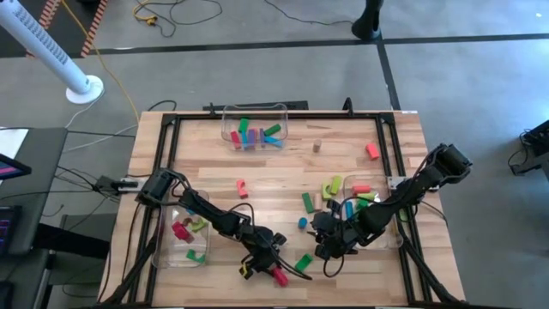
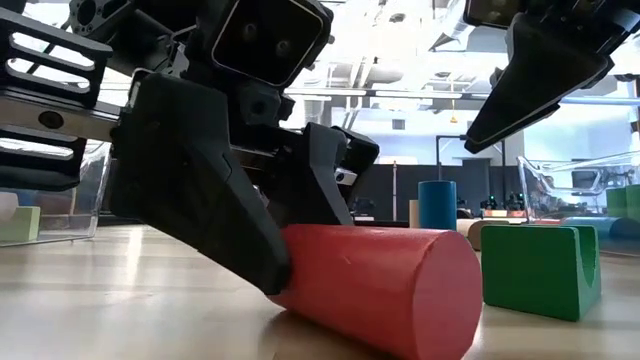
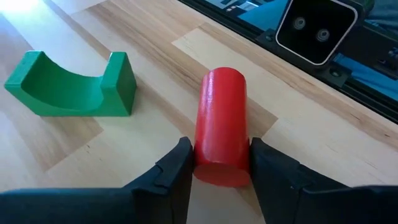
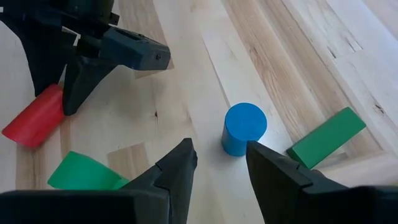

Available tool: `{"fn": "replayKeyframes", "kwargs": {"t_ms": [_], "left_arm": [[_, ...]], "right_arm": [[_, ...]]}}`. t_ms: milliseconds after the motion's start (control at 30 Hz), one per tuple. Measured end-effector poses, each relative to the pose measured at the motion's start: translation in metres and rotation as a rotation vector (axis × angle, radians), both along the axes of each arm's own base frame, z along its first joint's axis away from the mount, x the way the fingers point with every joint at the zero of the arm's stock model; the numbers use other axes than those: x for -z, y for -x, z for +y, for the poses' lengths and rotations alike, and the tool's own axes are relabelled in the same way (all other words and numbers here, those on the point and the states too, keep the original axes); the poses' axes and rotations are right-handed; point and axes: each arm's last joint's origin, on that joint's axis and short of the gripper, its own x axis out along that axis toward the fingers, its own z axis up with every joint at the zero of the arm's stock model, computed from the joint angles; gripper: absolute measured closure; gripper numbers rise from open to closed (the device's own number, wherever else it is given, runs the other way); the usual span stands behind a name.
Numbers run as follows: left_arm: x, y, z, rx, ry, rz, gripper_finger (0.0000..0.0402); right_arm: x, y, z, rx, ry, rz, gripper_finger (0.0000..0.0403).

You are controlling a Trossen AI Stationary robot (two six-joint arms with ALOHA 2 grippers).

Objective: Sort blocks by size
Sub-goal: Put the red cylindrical block into the right transparent bin

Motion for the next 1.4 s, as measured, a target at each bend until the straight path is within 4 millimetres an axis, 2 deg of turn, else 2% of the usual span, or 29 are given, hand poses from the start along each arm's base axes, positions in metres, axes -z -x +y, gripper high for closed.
{"fn": "replayKeyframes", "kwargs": {"t_ms": [333, 533, 800, 933, 1200, 1400], "left_arm": [[-0.005, 0.0, 0.009, -0.036, -0.012, 0.035, 0.0279], [-0.025, 0.007, 0.014, -0.061, -0.074, 0.056, 0.0279], [-0.075, 0.023, 0.023, -0.099, -0.145, 0.007, 0.028], [-0.107, 0.036, 0.03, -0.12, -0.159, -0.032, 0.028], [-0.183, 0.077, 0.049, -0.186, -0.125, -0.176, 0.0281], [-0.222, 0.102, 0.061, -0.203, -0.043, -0.286, 0.0281]], "right_arm": [[0.0, 0.004, 0.006, -0.023, 0.001, 0.0, 0.0227], [-0.002, 0.007, 0.013, -0.066, 0.017, -0.001, 0.0227], [-0.026, 0.002, 0.034, -0.197, 0.124, -0.125, 0.0227], [-0.042, 0.0, 0.047, -0.302, 0.22, -0.219, 0.0227], [-0.072, -0.001, 0.062, -0.343, 0.511, -0.353, 0.0227], [-0.089, -0.008, 0.066, -0.408, 0.664, -0.45, 0.0227]]}}
